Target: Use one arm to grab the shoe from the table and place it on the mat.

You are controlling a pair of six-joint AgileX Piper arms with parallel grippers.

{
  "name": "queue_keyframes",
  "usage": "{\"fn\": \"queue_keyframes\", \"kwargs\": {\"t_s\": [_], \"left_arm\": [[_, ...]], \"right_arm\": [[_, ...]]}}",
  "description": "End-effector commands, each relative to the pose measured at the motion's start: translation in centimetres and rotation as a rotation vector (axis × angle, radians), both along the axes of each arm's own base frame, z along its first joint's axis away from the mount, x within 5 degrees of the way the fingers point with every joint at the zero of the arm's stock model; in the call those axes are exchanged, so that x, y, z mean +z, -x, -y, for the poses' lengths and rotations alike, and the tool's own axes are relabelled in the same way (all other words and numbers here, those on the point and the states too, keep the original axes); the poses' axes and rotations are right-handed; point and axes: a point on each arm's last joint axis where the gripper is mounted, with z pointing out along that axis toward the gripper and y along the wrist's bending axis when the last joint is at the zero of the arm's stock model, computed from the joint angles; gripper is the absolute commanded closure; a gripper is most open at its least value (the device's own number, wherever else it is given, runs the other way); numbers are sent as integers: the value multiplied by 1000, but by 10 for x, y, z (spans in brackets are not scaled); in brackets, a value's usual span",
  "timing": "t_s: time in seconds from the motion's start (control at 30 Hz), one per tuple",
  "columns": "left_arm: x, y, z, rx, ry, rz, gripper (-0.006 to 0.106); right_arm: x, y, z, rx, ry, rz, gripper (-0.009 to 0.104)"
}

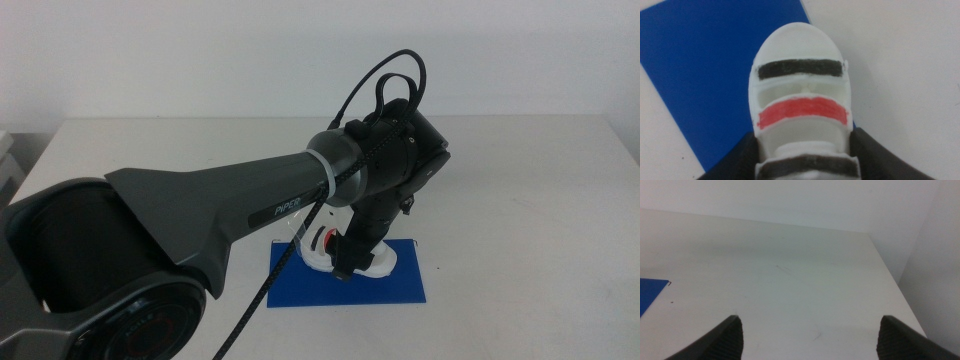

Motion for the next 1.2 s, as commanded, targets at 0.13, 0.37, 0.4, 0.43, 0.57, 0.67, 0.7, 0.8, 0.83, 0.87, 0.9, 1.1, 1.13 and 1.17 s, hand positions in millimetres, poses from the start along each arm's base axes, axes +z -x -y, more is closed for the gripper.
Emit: {"fn": "queue_keyframes", "kwargs": {"t_s": [0.13, 0.37, 0.4, 0.43, 0.57, 0.67, 0.7, 0.8, 0.83, 0.87, 0.9, 1.1, 1.13, 1.17], "left_arm": [[22, 5, -6, 57, -11, -25, 102], [17, 6, -4, 61, -4, -48, 30], [17, 6, -5, 61, -5, -46, 21], [17, 6, -5, 61, -4, -45, 13], [26, 7, -6, 60, 10, -32, 7], [38, 8, -7, 60, 31, -16, 7], [43, 9, -8, 60, 39, -8, 7], [61, 12, -12, 59, 69, 19, 7], [69, 14, -14, 58, 83, 30, 7], [77, 15, -16, 56, 93, 47, 7], [87, 17, -19, 45, 102, 66, 7], [145, 31, -38, -67, 144, 176, 7], [153, 34, -42, -69, 150, 195, 7], [160, 35, -45, -69, 155, 214, 7]], "right_arm": [[5, -1, 0, 0, 21, 64, 17], [5, -1, 0, 0, 21, 64, 17], [5, -1, 0, 0, 21, 64, 17], [5, -1, 0, 0, 21, 64, 17], [5, -1, 0, 0, 21, 64, 17], [5, -1, 0, 0, 21, 64, 17], [5, -1, 0, 0, 21, 64, 17], [5, -1, 0, 0, 21, 64, 17], [5, -1, 0, 0, 21, 64, 17], [5, -1, 0, 0, 21, 64, 17], [5, -1, 0, 0, 21, 64, 17], [5, -1, 0, 0, 21, 64, 17], [5, -1, 0, 0, 21, 64, 17], [5, -1, 0, 0, 21, 64, 17]]}}
